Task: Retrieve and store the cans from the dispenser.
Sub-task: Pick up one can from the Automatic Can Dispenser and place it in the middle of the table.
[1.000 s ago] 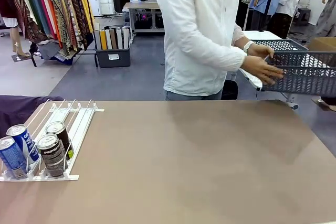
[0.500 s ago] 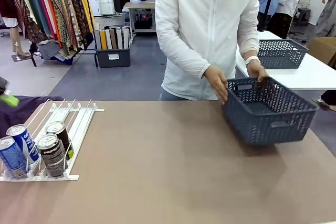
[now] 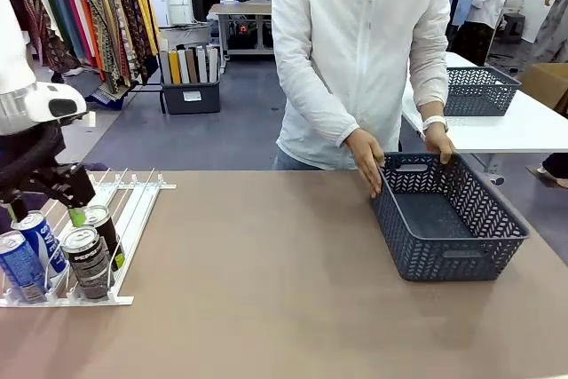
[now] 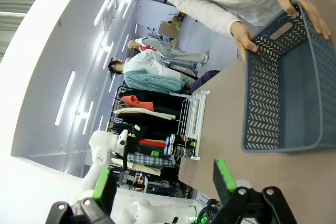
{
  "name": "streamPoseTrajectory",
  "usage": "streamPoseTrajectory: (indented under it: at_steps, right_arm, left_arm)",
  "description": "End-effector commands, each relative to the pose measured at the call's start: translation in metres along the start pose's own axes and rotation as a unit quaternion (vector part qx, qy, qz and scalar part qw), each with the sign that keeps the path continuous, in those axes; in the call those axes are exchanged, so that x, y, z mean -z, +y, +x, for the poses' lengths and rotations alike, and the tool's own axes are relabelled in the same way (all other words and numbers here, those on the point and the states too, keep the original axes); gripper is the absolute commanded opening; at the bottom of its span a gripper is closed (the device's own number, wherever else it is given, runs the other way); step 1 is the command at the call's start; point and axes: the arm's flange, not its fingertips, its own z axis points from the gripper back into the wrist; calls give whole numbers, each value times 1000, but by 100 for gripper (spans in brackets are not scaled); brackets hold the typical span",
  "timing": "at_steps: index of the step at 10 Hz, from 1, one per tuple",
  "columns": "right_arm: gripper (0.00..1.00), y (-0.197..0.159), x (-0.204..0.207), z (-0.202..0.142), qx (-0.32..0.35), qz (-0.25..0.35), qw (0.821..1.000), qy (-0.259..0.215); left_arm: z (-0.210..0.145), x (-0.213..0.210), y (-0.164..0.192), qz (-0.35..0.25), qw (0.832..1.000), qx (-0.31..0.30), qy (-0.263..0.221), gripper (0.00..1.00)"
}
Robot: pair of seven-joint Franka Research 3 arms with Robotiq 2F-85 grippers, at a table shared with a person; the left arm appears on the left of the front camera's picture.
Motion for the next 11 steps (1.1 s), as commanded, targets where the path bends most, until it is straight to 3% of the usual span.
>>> streamPoseTrajectory:
  at_steps: [1,3,4,6,11]
  right_arm:
    - [100,1,-1,3,-14,8,1000,-3]
    - [100,1,-1,3,-14,8,1000,-3]
    - [100,1,-1,3,-14,8,1000,-3]
    - [100,1,-1,3,-14,8,1000,-3]
    - [100,1,-1,3,-14,8,1000,-3]
  left_arm:
    - [-12,-11,19,-15,1000,-13,-20,100]
    - [-2,-4,6,-9,1000,-3,-5,100]
    - [6,-2,3,-43,999,-25,-5,100]
    - [13,19,2,-38,997,-66,-17,100]
    - [27,76,5,-35,994,-91,43,100]
